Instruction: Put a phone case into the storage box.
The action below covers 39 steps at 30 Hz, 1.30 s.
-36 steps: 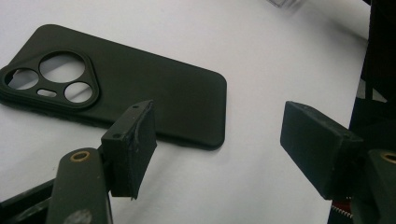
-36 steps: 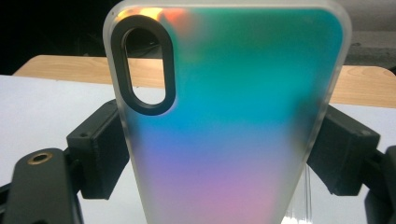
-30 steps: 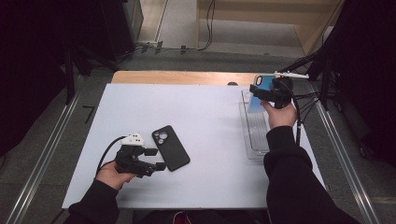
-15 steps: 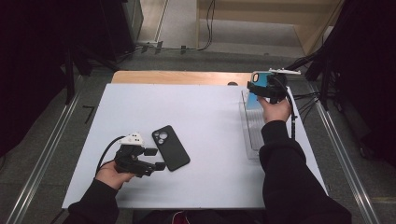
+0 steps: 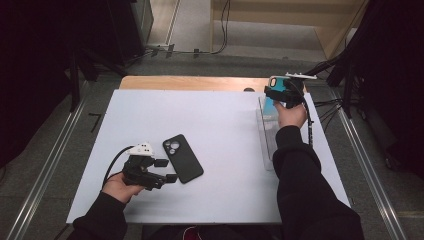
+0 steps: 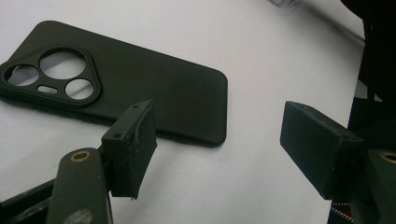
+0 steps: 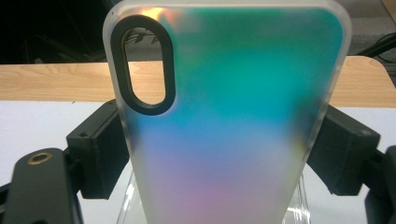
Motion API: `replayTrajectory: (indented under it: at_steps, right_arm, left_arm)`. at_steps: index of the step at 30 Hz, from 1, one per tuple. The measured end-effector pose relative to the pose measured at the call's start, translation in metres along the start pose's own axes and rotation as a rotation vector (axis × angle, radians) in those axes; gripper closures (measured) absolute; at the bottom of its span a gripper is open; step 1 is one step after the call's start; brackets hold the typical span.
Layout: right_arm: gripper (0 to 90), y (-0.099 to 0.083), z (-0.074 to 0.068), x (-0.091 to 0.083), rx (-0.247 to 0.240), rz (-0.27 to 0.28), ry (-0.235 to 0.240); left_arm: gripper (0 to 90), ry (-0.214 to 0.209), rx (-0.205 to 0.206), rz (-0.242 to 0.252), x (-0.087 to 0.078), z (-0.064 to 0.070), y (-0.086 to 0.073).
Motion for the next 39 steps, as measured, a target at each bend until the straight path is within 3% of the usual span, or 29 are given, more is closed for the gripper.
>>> replayTrajectory:
  at_steps: [7, 12, 36, 39]
  right_arm:
    - [14.6, -0.007, 0.000, 0.012, 0.003, -0.020, 0.006]
    - [14.6, -0.009, -0.003, 0.016, -0.029, -0.012, -0.011]
    - [13.7, -0.010, -0.007, 0.023, -0.089, 0.016, -0.044]
    - [11.1, -0.010, -0.008, 0.024, -0.085, 0.014, -0.029]
  left_arm:
    - [27.2, -0.001, 0.002, 0.000, 0.000, 0.000, 0.000]
    - [27.2, 0.000, -0.002, 0.002, 0.000, 0.000, 0.000]
    - [27.2, -0.003, 0.000, 0.000, 0.000, 0.000, 0.000]
    - [27.2, -0.004, -0.001, 0.001, 0.001, 0.000, 0.000]
Point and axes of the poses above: each handheld gripper's, and its own axes: x roughly forward along the jaws, y roughly out of its top, z roughly to its right, the point moved 7 cm from there along x, roughly forward along the jaws, and after that the axes turned 6 degrees about x, right-handed, at the moved point
